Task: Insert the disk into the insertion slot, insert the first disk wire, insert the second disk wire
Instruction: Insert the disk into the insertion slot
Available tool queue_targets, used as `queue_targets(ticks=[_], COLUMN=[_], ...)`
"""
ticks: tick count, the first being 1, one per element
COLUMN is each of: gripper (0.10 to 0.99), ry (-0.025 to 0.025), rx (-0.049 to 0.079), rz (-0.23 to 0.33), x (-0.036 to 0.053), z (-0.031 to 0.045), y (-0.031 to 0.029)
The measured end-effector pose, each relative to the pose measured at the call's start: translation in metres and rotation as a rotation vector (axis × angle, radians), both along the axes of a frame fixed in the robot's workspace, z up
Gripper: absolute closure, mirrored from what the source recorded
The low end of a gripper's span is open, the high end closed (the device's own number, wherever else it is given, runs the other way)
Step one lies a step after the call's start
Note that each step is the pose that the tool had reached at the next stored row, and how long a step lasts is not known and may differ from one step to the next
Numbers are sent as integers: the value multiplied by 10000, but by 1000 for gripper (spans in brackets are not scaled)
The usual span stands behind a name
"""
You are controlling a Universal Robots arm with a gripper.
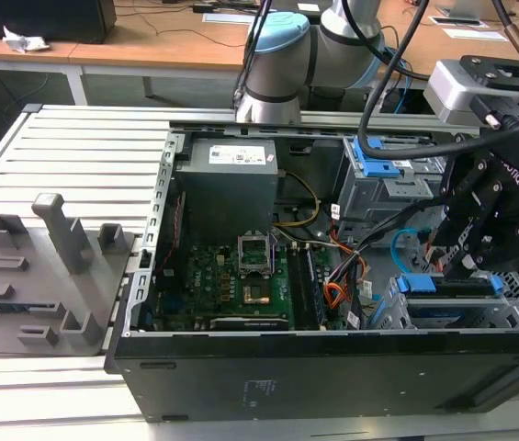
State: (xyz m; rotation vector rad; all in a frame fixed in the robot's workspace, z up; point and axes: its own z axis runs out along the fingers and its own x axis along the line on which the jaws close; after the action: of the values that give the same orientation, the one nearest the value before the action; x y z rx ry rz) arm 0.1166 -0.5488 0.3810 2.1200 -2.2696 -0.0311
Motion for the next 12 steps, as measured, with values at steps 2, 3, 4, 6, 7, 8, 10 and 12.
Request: queue_targets(ticks=[2, 3, 4, 6, 7, 8, 10, 12], gripper=[729, 792, 792, 914, 973, 980, 980, 980], ry=[0, 0, 0, 0, 0, 0, 0, 0], rx=[-1, 0, 0, 0, 0, 0, 0, 0], rz=[0, 0, 0, 0, 0, 0, 0, 0], x=[0, 0, 0, 0, 0, 0, 0, 0], z=[0, -1, -1, -2, -2, -2, -3, -4], y=[0, 0, 0, 0, 0, 0, 0, 0])
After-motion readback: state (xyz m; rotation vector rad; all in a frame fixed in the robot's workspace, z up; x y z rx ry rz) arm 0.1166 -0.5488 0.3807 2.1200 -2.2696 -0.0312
